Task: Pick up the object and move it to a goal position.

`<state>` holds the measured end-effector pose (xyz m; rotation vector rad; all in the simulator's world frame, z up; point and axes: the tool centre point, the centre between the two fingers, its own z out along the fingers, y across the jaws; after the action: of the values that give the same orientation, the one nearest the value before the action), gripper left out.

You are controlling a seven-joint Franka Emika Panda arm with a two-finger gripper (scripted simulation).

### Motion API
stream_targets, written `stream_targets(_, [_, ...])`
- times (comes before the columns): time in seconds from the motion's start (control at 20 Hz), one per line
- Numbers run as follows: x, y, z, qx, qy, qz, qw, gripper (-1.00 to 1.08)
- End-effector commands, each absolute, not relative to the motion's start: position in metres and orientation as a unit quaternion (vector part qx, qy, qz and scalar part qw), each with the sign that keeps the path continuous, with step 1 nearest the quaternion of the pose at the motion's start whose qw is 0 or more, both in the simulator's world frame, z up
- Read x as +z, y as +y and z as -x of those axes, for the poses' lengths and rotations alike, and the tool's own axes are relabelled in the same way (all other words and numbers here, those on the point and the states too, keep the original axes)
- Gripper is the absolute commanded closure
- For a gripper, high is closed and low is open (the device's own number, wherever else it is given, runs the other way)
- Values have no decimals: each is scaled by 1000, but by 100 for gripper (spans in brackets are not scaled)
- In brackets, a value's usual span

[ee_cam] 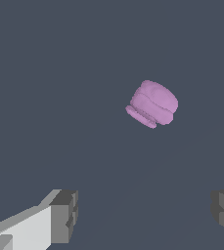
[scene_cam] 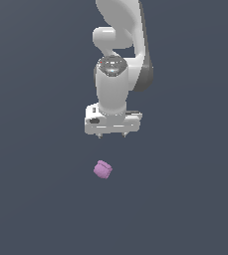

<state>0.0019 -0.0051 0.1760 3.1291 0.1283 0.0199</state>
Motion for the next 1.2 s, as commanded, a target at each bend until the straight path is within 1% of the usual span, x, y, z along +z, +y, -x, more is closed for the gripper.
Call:
stream_targets(0.0, [174, -6, -4, 6, 53, -999, 5, -92])
stream_targets(0.4, [164, -10, -18, 4, 122, -992, 8, -92])
stream_targets(1.15, [132, -25, -55, -2, 312, -950, 8, -92])
